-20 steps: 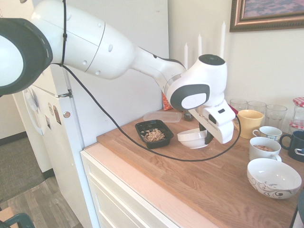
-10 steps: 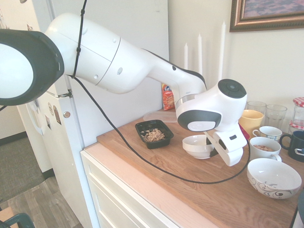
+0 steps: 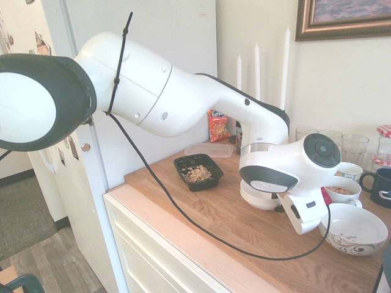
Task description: Put the cereal into the box
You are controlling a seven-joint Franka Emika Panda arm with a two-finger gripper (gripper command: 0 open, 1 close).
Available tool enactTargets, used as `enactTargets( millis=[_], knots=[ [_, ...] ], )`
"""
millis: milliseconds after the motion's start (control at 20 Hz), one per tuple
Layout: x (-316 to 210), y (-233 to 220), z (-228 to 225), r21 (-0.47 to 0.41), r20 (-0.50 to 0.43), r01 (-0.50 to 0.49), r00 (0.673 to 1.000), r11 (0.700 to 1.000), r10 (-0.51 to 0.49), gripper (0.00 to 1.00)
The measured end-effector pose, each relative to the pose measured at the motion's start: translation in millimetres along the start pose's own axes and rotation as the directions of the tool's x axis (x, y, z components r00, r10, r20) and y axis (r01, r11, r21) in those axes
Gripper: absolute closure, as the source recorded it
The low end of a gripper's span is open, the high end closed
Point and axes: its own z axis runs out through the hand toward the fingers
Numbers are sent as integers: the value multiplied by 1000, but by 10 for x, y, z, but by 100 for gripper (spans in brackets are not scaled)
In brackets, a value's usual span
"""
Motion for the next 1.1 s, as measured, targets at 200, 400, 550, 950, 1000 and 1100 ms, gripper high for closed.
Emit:
enactTargets(
  millis=[200, 400, 550, 950, 1000, 1100],
  knots=[
    [15, 6, 13, 9, 5, -9, 1000, 1000, 9, 0],
    [22, 19, 32, 5, 5, -10, 1000, 1000, 10, 0],
    [28, -11, 5, 4, -2, -1, 1000, 1000, 1, 0],
    [-390, -526, -181, -246, -190, 203, 949, 948, -252, 0],
    [-499, -624, -222, -266, -211, 221, 936, 938, -281, 0],
    [-681, -767, -327, -315, -251, 244, 911, 917, -328, 0]
  ],
)
